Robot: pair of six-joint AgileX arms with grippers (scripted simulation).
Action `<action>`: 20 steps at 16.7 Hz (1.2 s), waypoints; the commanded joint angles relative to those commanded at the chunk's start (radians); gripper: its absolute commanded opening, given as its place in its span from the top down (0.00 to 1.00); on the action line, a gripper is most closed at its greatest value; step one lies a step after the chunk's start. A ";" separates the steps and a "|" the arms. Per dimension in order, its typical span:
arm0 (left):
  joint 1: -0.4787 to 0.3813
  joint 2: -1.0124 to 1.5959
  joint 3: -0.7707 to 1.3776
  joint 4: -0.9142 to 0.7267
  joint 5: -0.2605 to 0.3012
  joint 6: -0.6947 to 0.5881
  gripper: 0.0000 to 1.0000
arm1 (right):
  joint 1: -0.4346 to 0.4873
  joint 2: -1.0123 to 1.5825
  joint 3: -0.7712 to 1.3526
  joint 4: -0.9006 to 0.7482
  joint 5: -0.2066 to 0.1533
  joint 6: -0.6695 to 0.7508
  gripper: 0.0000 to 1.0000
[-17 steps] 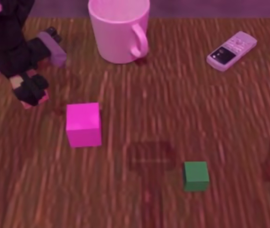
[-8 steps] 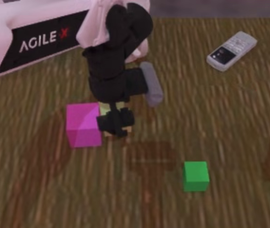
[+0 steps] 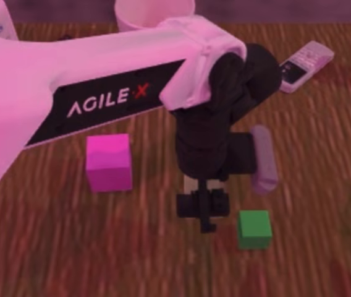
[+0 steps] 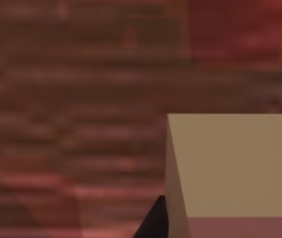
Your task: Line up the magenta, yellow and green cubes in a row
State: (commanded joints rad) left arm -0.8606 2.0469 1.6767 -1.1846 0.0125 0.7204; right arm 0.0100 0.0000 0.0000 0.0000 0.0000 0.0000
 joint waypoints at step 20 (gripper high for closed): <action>-0.005 0.082 -0.160 0.242 0.001 -0.004 0.62 | 0.000 0.000 0.000 0.000 0.000 0.000 0.00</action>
State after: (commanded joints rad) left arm -0.8654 2.1290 1.5169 -0.9428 0.0131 0.7168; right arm 0.0100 0.0000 0.0000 0.0000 0.0000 0.0000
